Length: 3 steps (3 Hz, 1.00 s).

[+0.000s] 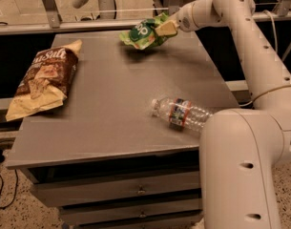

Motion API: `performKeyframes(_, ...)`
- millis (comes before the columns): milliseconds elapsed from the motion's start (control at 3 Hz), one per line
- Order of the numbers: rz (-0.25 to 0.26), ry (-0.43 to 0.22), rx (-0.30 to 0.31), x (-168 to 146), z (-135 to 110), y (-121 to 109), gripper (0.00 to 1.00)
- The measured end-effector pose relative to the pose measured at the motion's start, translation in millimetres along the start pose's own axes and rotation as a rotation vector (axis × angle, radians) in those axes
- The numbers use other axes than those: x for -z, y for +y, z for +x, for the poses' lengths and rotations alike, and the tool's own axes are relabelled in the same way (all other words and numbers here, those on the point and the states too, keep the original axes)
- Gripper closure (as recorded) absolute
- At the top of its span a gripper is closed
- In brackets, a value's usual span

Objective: Move green rice chip bag near water bottle

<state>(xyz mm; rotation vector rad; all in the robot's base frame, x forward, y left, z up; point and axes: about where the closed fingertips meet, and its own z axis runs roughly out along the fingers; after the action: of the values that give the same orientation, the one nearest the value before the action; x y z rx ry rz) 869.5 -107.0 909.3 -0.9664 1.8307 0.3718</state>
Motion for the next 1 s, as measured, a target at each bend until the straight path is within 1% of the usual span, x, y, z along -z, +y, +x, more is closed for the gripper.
performKeyframes(333, -0.001, -0.002, 0.019, 10, -8, 7, 1.00)
performKeyframes(667, 0.007, 0.010, 0.029, 27, -8, 17, 1.00)
performKeyframes(1000, -0.006, 0.026, 0.028, 44, 0, 38, 1.00)
